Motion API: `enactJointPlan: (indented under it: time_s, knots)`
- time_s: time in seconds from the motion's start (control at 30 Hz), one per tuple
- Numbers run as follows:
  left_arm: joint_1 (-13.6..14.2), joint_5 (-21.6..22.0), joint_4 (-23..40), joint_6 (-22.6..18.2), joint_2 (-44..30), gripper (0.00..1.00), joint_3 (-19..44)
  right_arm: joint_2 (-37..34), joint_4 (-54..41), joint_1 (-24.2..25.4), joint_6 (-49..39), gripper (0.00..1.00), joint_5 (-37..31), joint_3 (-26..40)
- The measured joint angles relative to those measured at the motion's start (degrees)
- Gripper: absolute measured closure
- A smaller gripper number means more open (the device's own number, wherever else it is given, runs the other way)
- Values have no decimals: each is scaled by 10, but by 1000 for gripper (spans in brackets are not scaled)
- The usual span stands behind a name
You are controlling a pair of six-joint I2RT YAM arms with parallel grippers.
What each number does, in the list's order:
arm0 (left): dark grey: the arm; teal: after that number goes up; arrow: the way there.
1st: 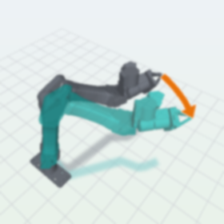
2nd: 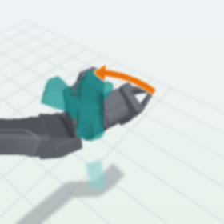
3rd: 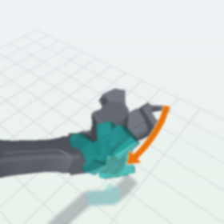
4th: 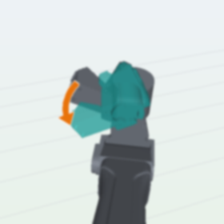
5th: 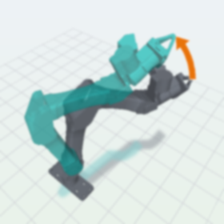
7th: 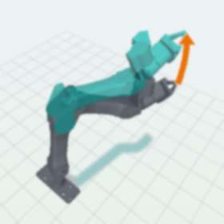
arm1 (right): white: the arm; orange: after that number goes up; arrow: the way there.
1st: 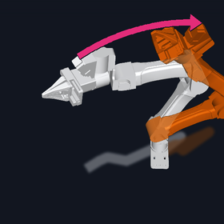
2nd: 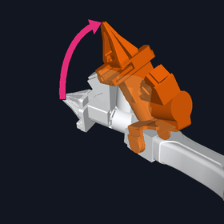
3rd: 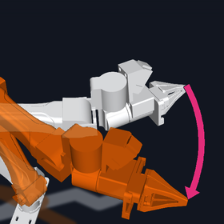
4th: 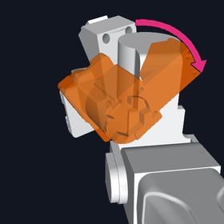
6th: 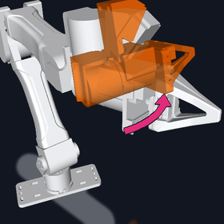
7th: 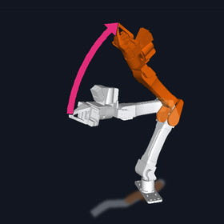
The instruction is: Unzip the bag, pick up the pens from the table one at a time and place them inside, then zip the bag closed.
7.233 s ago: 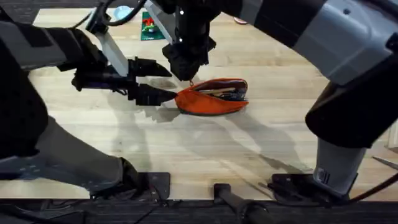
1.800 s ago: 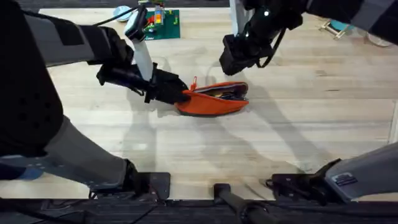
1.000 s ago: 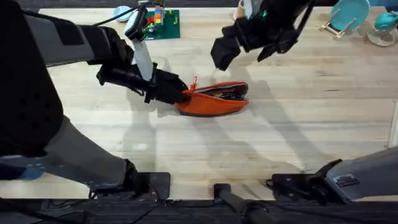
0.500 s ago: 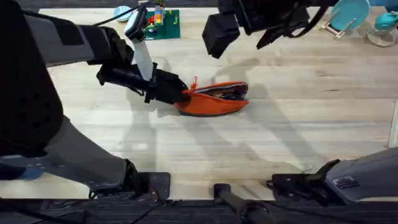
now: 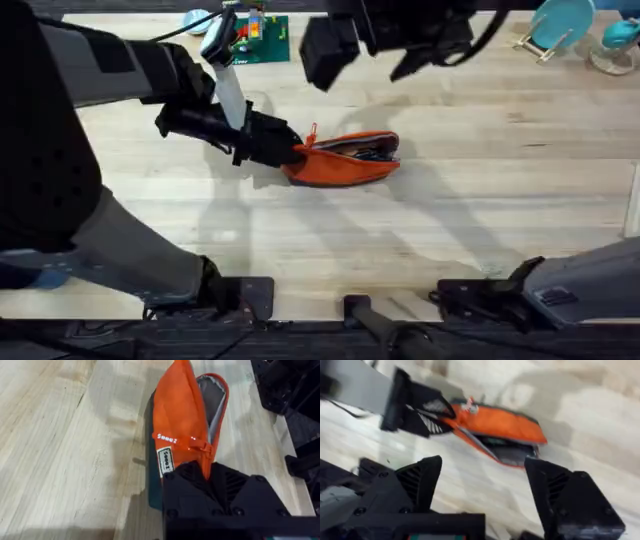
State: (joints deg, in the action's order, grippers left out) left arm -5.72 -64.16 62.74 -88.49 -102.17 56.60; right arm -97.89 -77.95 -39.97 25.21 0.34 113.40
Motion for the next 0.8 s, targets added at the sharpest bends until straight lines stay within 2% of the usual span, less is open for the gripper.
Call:
enactJointPlan:
  time_s: [0.17, 0.5, 0.8]
  knots:
    - [0, 0, 0, 0, 0, 958, 0, -5, 47, -11, -16, 5, 7, 2]
    - [0, 0, 0, 0, 0, 958, 0, -82, 51, -22, -28, 5, 23, 2]
    - [0, 0, 0, 2, 0, 958, 0, -116, 53, -35, -29, 7, 25, 2]
